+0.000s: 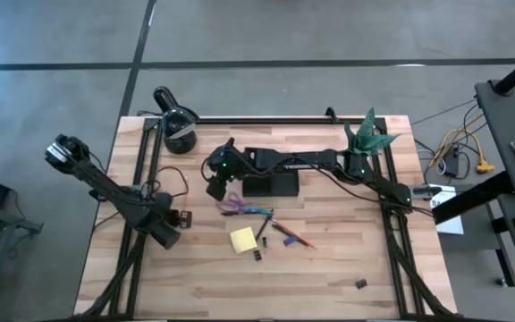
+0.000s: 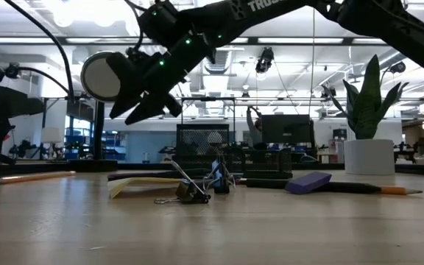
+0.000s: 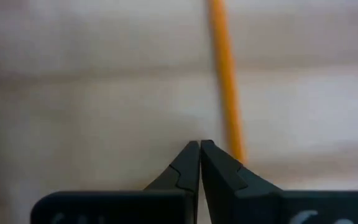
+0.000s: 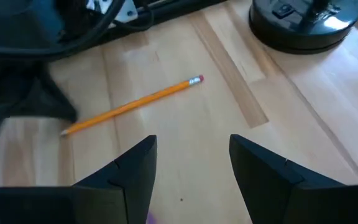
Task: Pick and place office supplies into organizer
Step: Put the left orange pencil into the black desk organizer
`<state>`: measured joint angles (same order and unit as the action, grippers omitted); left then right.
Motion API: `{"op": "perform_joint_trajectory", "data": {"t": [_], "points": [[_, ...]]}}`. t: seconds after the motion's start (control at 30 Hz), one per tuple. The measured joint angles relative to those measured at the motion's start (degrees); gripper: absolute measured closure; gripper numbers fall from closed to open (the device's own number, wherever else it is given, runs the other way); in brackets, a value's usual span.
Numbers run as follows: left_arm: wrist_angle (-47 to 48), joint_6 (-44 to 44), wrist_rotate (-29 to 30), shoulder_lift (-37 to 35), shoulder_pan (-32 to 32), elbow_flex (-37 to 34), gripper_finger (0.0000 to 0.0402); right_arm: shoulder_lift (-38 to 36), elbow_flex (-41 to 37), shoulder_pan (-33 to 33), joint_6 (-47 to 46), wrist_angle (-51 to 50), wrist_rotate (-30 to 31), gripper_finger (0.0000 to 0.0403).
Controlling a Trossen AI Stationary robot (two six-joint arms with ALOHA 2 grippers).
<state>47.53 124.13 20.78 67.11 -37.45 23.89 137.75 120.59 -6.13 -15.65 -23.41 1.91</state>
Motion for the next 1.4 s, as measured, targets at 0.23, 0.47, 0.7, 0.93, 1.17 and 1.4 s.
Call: {"op": "perform_joint_trajectory", "data": {"t": [0.23,0.47,0.7,0.93,1.17,1.4], "points": [[2.4,1.4,3.9,-1.8,1.6,-0.4,0.0401,-2.1,0.0,1.9,11.0,-7.3,1.4,0.0209],[-0.1,-1.4,11.9,0.7,4.5,-2.8,0.0401,-4.1,0.0,3.4,17.5,-14.4,3.2,0.0209],[-26.8,-12.8,18.9,6.6,6.5,-7.2,0.0402,-5.7,0.0,3.5,16.2,-17.0,6.6,0.0209],[-39.9,-24.7,18.8,6.6,6.6,-5.9,0.0402,-5.9,0.0,3.5,15.8,-17.6,7.2,0.0209],[-29.7,-26.2,24.3,-3.7,6.6,-5.6,0.0402,-5.7,-0.8,3.3,5.4,-18.1,4.7,0.0209],[-16.4,-32.1,24.8,-17.9,6.2,-3.1,0.0402,-3.0,-2.7,5.3,-2.0,-13.2,4.1,0.0209]]}}
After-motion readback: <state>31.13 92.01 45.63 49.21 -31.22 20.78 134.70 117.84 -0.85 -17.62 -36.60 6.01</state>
